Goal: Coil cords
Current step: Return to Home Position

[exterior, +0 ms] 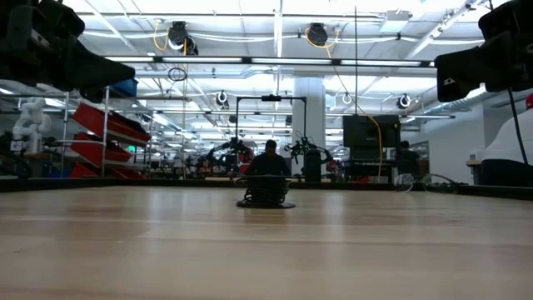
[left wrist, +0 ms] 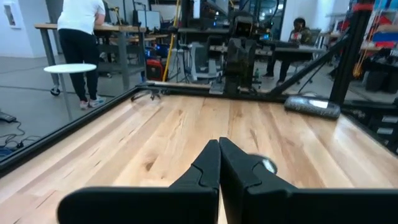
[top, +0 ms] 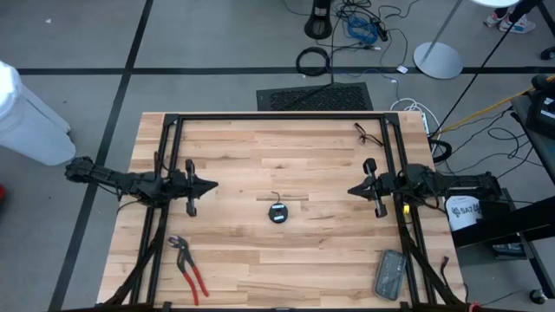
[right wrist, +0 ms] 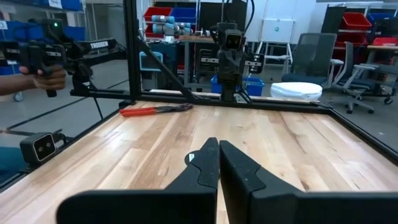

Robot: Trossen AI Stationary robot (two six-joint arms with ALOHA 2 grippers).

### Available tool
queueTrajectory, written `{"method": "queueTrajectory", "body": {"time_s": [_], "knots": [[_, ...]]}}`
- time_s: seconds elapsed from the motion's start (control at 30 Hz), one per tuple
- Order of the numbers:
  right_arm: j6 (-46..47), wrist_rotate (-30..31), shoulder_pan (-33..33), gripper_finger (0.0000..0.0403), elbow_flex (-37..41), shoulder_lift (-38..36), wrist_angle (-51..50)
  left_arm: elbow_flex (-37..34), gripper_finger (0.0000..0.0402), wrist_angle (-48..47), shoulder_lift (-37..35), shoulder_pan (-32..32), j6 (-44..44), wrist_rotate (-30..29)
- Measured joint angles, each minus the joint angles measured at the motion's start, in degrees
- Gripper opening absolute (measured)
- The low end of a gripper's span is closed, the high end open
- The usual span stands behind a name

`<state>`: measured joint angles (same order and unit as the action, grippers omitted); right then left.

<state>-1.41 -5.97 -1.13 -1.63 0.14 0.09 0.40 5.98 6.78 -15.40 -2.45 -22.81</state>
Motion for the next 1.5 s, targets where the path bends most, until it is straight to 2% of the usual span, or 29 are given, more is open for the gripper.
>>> {"method": "queueTrajectory", "body": {"time_s": [0.33, 0.57, 0.9, 1.07, 1.27, 1.37, 1.5], "knots": [[-0.84, 0.08, 0.00, 0.0000, 0.00, -0.02, -0.23, 0.00, 0.0002, -2.04, -1.98, 0.00, 3.32, 1.95], [-0.61, 0.99, -0.02, 0.0000, 0.00, 0.02, -0.31, 0.00, 0.0002, -2.27, -6.79, 0.02, 6.32, 3.03], [0.26, 1.93, -0.02, 0.0000, 0.00, 0.17, -0.60, 0.00, 0.0002, -2.42, -6.75, 0.02, 9.48, 3.41], [0.15, 1.93, -0.02, 0.0000, 0.00, 0.17, -0.60, 0.00, 0.0001, -2.84, -6.75, 0.09, 9.45, 7.77], [-1.08, 1.93, -0.02, 0.0000, 0.00, 0.17, -0.60, 0.00, 0.0001, -2.88, -6.75, 3.57, 10.35, 7.86], [-2.12, 1.98, -0.02, 0.0000, 0.00, 0.17, -0.60, 0.00, 0.0000, -3.09, -6.75, 6.09, 10.23, 10.14], [-2.67, 5.63, -0.03, 0.0000, 0.02, 0.18, -1.06, 0.00, 0.0000, -3.60, -6.75, 9.44, 8.96, 13.24]]}}
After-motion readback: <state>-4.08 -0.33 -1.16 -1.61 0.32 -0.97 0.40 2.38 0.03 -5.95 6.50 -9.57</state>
